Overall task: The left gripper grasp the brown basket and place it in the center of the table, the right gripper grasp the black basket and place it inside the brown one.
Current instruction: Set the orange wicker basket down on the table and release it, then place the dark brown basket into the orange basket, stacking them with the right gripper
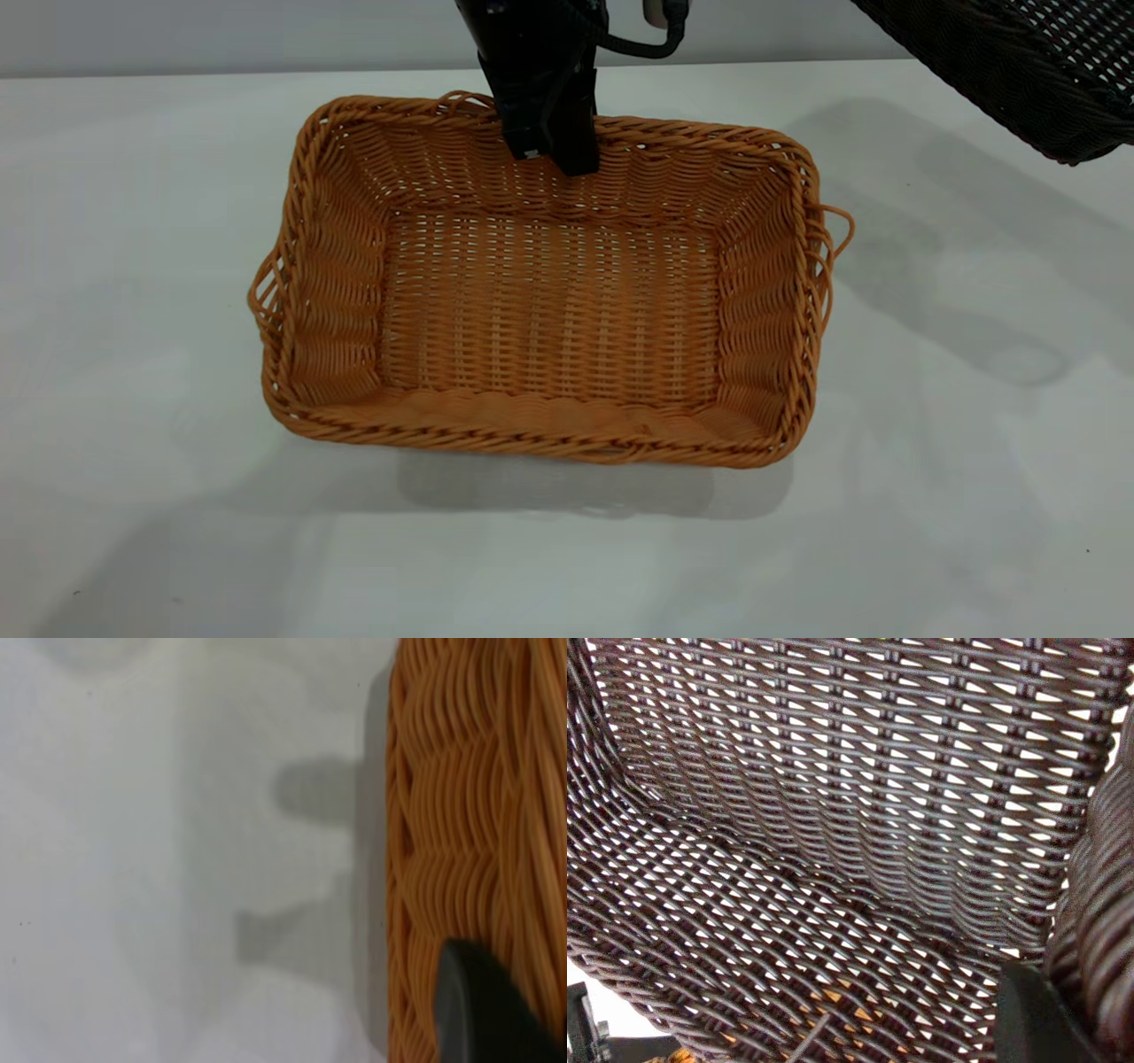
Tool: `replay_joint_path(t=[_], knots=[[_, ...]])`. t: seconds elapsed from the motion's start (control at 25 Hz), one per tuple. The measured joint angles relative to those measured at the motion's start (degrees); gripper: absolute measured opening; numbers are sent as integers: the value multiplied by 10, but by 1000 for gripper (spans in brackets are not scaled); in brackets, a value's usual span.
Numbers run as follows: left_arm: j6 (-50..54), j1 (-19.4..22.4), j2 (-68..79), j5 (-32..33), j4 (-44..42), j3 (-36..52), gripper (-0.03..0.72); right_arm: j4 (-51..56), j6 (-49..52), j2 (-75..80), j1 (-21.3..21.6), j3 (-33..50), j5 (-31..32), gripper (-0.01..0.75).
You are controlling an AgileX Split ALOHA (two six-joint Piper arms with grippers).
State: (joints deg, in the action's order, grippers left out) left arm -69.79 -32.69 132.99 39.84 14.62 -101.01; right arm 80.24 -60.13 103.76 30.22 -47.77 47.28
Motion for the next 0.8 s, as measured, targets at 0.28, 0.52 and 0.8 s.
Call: replay_joint_path(t=[0.28,0.52,0.8], knots=[[8,0,0,2,0,0,303,0,0,0,0,0,12,82],[106,0,-31,-2,-10,0,528,0,0,0,0,0,20,82],[320,33,-133,3,-104,0,563,-13,2,0,-12,-1,20,82]])
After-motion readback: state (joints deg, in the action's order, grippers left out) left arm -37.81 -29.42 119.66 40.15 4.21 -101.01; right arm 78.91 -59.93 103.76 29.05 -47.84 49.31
